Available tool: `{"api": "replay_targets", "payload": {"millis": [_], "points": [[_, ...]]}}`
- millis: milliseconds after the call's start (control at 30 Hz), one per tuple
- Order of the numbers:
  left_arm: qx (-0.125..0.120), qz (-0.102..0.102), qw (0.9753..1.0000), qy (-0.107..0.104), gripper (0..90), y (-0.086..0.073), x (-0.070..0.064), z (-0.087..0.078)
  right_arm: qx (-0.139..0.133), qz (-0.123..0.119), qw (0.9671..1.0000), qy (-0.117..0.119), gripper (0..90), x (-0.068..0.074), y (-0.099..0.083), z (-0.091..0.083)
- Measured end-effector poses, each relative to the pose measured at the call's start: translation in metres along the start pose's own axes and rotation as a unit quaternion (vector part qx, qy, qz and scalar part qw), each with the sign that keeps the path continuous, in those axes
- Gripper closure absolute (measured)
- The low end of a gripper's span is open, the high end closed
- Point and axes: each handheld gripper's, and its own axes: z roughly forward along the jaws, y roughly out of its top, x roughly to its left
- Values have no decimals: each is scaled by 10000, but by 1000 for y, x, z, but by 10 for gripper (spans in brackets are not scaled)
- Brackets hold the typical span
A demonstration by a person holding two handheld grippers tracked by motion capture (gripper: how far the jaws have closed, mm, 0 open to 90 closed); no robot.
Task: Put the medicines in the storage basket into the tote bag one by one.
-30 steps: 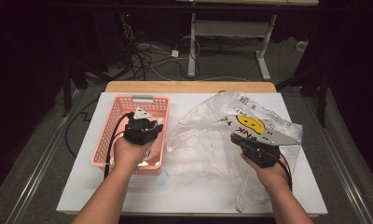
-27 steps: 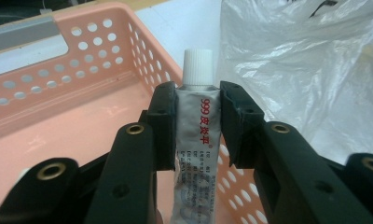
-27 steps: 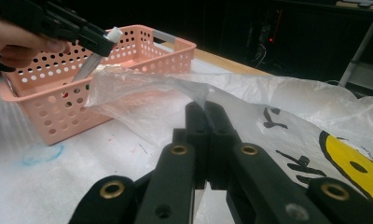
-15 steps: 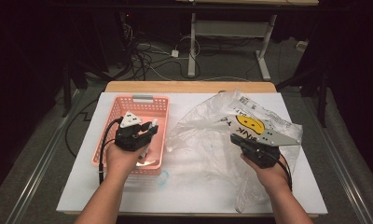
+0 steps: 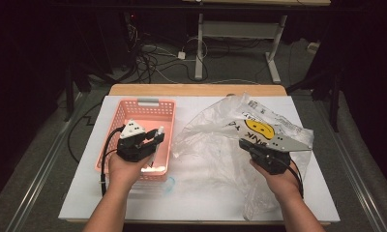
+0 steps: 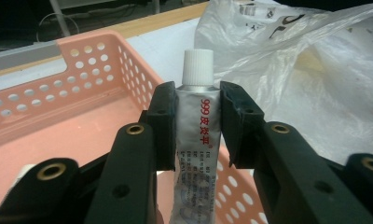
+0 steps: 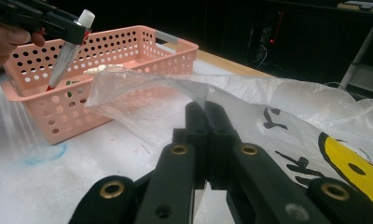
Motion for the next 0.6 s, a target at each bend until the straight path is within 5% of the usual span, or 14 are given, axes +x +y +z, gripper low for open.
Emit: {"api": "replay_targets", "payload": {"millis": [600], "points": [[-379,47,9992,-135,664,14,-15,-13,0,-13,10000,-18,900,0,0,-1]]}}
